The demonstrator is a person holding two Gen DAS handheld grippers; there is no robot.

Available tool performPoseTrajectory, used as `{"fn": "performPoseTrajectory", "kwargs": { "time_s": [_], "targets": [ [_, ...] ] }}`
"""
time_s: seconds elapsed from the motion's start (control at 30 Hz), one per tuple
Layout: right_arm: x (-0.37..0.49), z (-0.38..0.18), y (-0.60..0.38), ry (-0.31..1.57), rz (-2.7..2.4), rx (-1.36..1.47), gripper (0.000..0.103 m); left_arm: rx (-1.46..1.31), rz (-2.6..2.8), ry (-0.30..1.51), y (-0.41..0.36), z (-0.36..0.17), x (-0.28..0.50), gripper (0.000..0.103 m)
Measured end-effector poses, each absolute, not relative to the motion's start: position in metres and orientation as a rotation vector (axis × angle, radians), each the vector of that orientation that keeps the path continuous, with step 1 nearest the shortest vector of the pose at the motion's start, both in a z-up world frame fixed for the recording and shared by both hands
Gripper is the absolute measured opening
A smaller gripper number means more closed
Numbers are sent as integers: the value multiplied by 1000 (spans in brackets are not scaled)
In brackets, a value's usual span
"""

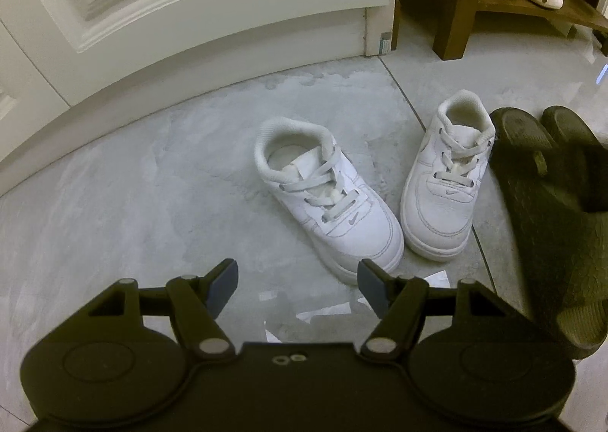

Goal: Organize scattered shoes
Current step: 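Grasp a white sneaker by its heel collar with the right tool, then carry the white sneaker beside the grey sneakers and open the right tool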

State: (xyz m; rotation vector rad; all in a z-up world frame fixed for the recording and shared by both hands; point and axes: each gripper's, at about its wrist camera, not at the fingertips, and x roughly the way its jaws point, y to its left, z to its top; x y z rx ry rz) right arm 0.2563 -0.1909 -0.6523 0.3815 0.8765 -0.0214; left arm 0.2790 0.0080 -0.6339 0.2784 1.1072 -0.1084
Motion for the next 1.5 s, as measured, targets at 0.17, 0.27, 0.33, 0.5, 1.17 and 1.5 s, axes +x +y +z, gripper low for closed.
{"fn": "performPoseTrajectory", "kwargs": {
  "time_s": [0.17,0.27,0.33,0.5,1.17,1.5],
  "targets": [
    [299,-655,-182,876,27,175,76,262,-95,1108,13,-634,283,70],
    [316,-662,-178,917,55,115,75,246,-79,1123,19,-636,285,70],
    [330,-672,-177,983,79,96,75,241,-70,1139,24,-639,286,70],
    [349,-695,-173,1074,37,37,57,236,-73,1161,26,-645,288,70],
    [291,-636,-215,853,106,146,22,268,-138,1117,-16,-627,269,70],
    [229,-564,-283,705,40,175,22,312,-246,1072,-77,-608,245,70]
  ]
}}
